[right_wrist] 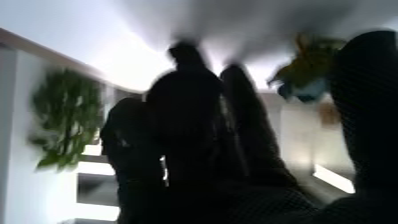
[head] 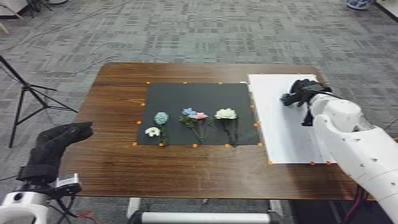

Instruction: Arrange flowers

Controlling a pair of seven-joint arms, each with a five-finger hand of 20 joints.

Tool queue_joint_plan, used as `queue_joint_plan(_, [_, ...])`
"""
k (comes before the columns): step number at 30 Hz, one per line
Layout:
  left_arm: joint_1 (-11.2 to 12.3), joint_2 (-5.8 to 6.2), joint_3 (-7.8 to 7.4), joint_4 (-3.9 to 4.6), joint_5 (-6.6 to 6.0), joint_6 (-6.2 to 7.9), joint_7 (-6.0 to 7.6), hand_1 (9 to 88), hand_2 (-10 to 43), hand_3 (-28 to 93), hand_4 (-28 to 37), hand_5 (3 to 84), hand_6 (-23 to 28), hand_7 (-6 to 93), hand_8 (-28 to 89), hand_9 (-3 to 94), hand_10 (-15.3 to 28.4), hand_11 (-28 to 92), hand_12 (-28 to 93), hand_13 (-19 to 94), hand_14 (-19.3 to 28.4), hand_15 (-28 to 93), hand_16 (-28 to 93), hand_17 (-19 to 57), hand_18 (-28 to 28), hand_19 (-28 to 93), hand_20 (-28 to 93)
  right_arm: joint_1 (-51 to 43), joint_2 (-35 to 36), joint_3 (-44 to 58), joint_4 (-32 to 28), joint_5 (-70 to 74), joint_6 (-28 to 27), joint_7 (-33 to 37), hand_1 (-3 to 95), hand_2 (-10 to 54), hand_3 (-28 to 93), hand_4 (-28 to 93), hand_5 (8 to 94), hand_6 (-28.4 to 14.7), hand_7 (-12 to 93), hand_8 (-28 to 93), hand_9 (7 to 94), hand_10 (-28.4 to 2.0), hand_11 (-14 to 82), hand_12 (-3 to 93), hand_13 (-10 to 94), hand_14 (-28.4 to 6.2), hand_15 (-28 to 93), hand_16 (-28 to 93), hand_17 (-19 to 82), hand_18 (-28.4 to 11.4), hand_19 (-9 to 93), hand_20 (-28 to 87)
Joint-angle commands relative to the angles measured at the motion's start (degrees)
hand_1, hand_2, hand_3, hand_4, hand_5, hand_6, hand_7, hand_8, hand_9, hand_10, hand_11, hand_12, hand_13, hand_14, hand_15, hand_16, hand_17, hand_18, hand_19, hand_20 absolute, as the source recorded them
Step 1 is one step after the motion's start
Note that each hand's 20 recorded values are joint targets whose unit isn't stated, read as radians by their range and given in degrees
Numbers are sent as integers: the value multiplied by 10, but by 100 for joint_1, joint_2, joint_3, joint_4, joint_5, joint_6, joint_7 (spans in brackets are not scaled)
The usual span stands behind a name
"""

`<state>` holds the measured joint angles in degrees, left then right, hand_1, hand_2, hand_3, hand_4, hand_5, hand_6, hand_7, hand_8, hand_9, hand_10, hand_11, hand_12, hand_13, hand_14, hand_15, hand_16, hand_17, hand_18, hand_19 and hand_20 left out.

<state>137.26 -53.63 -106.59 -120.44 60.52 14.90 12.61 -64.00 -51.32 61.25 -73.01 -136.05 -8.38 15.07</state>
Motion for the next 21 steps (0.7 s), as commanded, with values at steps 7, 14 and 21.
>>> queue_joint_plan(7, [-41, -13, 3, -19, 0, -21, -50, 257, -39, 692, -246, 544, 10, 195, -85, 523, 142, 216, 142, 415, 174, 251, 27, 40, 147, 167, 211, -291, -53, -423, 35, 662, 1461, -281, 557, -95, 555, -184, 733, 23, 201, 59, 901, -82, 121, 297, 902, -38, 608, 348, 620, -153, 932, 638])
queue_joint_plan(14, [-16, -4, -20, -19, -14, -34, -35, 258, -39, 693, -244, 544, 10, 195, -85, 523, 142, 217, 143, 415, 174, 250, 27, 39, 147, 168, 211, -241, -81, -129, -212, 668, 285, -151, 386, -95, 672, -180, 617, -6, 173, -84, 752, -112, 162, 191, 852, -51, 604, 358, 578, -157, 932, 616])
queue_joint_plan(21, [-24, -1, -17, -18, -9, -42, -12, 262, -40, 692, -242, 545, 11, 195, -85, 524, 142, 216, 142, 415, 175, 250, 27, 40, 146, 167, 210, -98, -180, -124, -326, 655, -126, -201, 306, -95, 672, -169, 468, -50, 94, -54, 594, -158, 93, 183, 809, -69, 592, 345, 546, -170, 932, 577])
